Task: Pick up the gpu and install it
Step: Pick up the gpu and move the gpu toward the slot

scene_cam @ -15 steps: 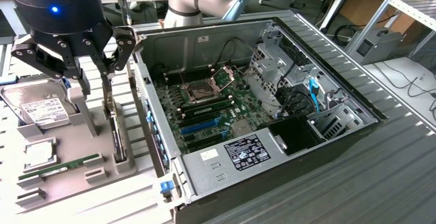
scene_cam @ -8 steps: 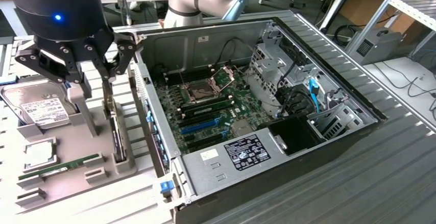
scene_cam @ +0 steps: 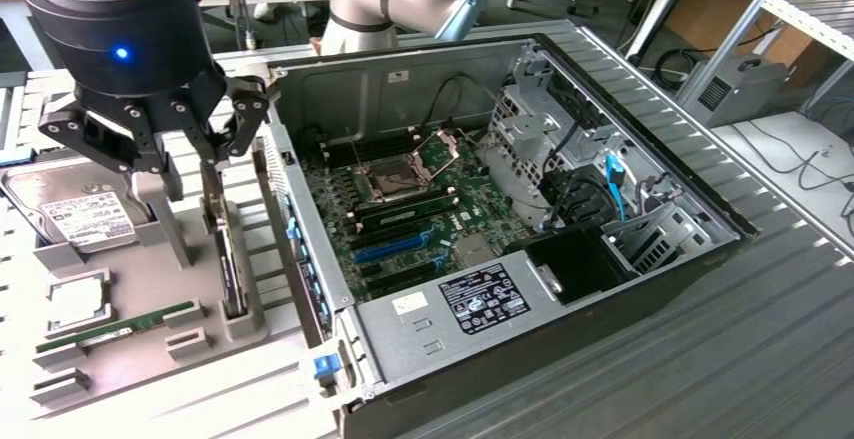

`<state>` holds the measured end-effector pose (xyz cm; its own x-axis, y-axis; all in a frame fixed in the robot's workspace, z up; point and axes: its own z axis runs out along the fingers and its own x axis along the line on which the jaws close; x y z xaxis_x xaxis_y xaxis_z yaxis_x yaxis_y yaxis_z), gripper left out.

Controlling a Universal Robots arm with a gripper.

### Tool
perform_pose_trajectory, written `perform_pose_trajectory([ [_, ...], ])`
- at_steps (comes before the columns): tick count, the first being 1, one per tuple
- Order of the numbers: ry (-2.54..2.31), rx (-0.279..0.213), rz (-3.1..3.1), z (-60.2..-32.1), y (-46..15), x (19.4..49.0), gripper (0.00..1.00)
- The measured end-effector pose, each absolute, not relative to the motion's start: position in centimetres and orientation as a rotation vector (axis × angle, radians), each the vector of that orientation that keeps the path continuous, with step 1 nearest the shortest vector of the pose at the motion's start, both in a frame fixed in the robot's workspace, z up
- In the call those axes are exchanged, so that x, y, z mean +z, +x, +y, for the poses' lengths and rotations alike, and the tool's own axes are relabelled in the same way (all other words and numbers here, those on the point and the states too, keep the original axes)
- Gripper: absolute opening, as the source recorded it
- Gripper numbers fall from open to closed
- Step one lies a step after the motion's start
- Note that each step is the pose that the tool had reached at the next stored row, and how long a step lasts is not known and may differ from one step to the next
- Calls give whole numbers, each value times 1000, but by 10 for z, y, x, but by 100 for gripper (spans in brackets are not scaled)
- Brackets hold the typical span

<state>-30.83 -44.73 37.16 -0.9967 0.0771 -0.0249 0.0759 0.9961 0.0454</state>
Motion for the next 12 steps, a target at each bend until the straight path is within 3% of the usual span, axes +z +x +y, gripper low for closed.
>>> perform_pose_trajectory([
  [12, 119, 69, 3112, -447, -308, 341, 36],
])
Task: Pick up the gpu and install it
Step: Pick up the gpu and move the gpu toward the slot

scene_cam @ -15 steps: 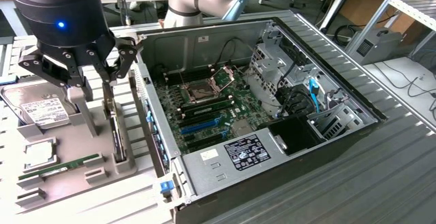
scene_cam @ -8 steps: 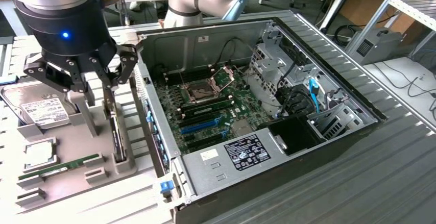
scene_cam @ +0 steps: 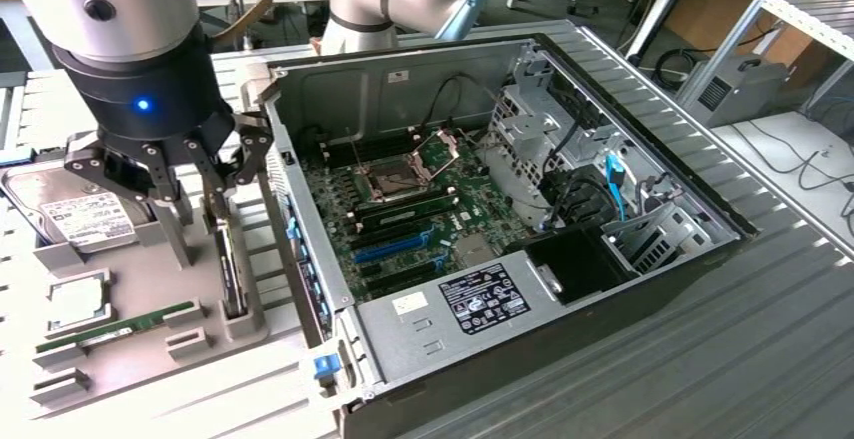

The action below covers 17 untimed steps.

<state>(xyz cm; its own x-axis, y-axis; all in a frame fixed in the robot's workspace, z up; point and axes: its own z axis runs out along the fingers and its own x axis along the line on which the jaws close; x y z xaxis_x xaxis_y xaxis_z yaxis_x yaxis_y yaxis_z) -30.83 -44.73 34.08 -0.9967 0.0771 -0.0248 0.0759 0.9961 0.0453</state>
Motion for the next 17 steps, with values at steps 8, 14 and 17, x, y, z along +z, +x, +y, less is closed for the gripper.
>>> perform_pose_trajectory([
  [8, 119, 69, 3112, -447, -308, 323, 36],
  [14, 120, 70, 3112, -447, -308, 321, 36],
  [17, 119, 70, 3112, -447, -308, 321, 36],
])
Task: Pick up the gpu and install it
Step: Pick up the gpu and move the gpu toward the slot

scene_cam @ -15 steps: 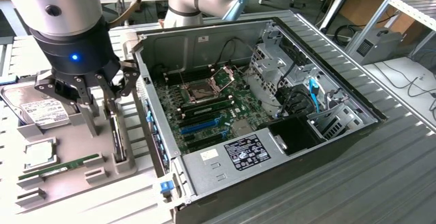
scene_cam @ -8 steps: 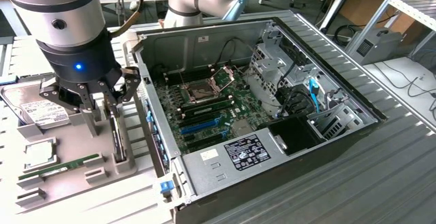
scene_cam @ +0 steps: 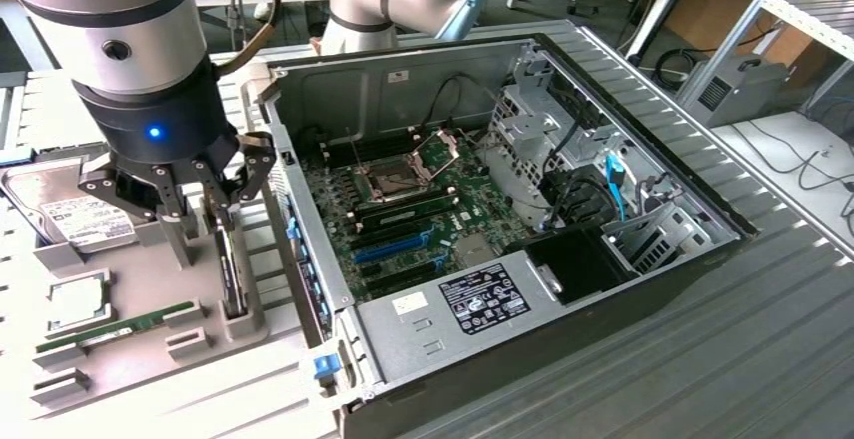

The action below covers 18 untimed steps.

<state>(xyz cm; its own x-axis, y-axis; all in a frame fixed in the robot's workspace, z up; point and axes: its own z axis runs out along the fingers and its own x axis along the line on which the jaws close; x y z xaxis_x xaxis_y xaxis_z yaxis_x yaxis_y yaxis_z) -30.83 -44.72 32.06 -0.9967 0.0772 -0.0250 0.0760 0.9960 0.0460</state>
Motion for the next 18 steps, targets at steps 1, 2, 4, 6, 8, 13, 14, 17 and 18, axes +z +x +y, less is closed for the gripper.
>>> perform_pose_trajectory([
  [1, 119, 70, 3112, -447, -308, 320, 36],
  [2, 119, 70, 3112, -447, -308, 319, 36],
  [4, 119, 70, 3112, -447, -308, 318, 36],
  [6, 119, 70, 3112, -447, -308, 315, 36],
  [8, 119, 70, 3112, -447, -308, 312, 36],
  [13, 119, 70, 3112, -447, -308, 304, 36],
  [14, 119, 70, 3112, -447, -308, 303, 36],
  [17, 119, 70, 3112, -447, -308, 298, 36],
  [18, 119, 70, 3112, -447, -308, 297, 36],
])
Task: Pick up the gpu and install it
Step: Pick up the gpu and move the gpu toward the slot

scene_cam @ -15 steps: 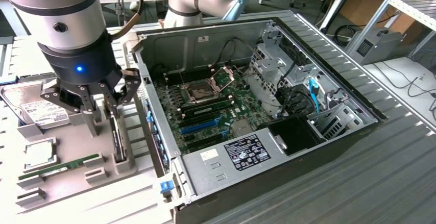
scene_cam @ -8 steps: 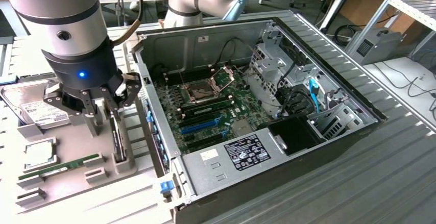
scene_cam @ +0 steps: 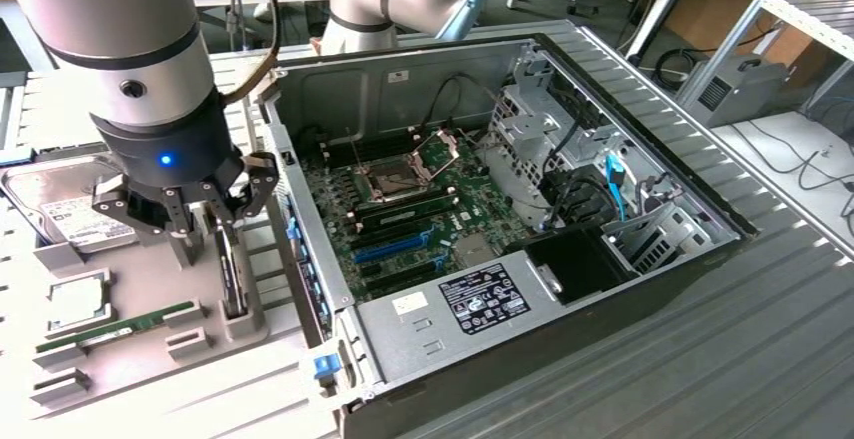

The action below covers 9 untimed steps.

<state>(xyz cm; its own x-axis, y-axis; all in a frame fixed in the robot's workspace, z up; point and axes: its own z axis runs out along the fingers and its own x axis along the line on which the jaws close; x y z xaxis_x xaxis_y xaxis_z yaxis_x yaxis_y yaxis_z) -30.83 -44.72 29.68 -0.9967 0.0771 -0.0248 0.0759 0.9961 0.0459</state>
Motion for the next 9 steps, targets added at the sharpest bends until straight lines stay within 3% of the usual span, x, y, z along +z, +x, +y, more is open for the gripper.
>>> perform_pose_trajectory([
  [9, 119, 70, 3112, -447, -307, 287, 36],
])
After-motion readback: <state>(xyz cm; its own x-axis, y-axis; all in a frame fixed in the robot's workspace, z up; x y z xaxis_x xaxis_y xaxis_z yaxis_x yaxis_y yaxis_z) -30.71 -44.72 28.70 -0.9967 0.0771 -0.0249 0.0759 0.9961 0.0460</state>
